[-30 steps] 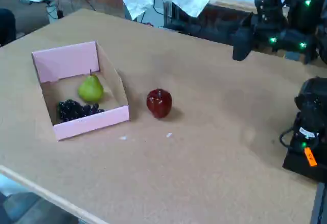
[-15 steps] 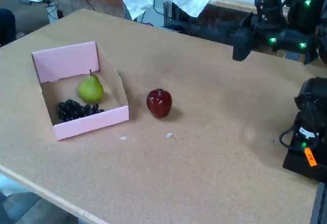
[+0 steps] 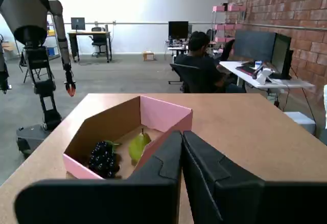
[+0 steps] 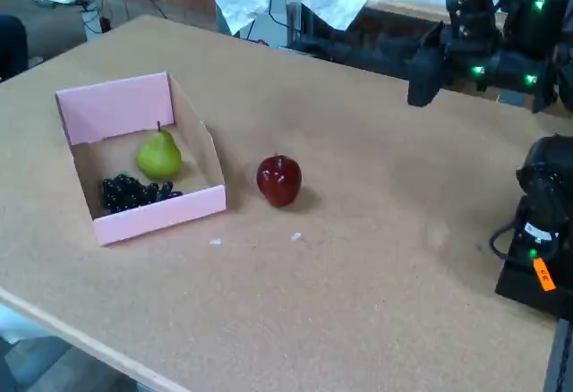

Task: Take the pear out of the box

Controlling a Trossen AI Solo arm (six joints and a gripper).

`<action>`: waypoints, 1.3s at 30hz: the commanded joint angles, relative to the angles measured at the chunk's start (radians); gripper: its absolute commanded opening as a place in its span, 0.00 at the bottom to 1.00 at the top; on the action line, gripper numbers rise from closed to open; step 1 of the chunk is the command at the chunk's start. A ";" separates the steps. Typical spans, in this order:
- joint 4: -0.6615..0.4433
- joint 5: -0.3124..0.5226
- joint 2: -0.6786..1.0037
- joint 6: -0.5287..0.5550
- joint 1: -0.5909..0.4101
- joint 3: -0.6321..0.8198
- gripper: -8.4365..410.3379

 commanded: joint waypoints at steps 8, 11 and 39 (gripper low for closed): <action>0.005 -0.001 0.000 0.001 0.000 0.001 0.02; 0.004 -0.002 0.000 0.002 0.000 0.001 0.02; -0.662 -0.151 0.580 0.114 0.040 0.616 0.02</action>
